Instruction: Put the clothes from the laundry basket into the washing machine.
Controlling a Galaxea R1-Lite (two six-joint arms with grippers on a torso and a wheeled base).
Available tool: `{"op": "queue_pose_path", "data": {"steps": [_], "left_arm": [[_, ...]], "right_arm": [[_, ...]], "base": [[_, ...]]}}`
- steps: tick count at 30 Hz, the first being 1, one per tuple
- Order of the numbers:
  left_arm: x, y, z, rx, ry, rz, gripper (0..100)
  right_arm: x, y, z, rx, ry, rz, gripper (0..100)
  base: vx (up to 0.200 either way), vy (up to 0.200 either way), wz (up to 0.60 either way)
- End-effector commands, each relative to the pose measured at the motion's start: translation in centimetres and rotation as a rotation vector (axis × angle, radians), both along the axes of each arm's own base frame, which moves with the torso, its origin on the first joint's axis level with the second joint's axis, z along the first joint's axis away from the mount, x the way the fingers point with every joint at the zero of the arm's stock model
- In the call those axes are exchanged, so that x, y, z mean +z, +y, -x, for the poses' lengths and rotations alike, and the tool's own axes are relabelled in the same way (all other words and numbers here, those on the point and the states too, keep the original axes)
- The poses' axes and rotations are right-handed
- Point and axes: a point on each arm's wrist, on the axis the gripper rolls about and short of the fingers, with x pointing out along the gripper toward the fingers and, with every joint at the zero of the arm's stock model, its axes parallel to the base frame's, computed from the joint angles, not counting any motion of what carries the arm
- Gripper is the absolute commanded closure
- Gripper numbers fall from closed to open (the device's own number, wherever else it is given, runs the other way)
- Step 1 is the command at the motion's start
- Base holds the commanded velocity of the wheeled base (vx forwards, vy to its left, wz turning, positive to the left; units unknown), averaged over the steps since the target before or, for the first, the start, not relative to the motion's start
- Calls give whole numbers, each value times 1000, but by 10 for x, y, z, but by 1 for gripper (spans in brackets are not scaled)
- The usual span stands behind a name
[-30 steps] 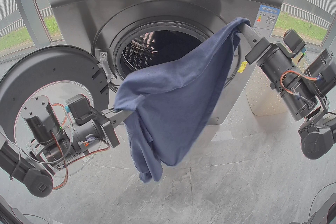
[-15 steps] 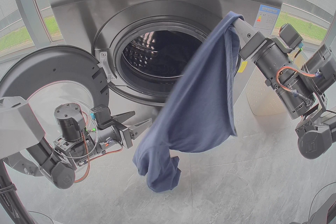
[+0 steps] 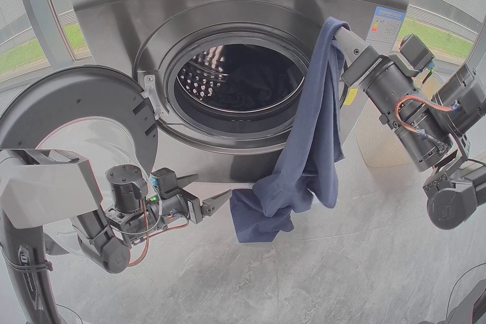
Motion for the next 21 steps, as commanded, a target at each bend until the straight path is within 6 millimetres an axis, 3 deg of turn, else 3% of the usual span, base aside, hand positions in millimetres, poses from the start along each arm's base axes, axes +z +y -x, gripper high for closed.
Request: {"op": "queue_pose_path", "data": {"steps": [1,5,16,21], "left_arm": [[-35,-9,-10,-19,34,-45,0],[-45,-15,-15,-48,37,-46,0],[-94,-37,-51,-78,16,-62,0],[-101,-47,-61,-91,-13,-52,0]], "right_arm": [[-5,6,-7,1,10,8,100],[-6,8,-9,4,11,8,100],[-7,13,-6,24,15,11,100],[-8,17,-4,34,27,21,100]], "base": [[0,0,0],[0,0,0],[0,0,0],[0,0,0]]}}
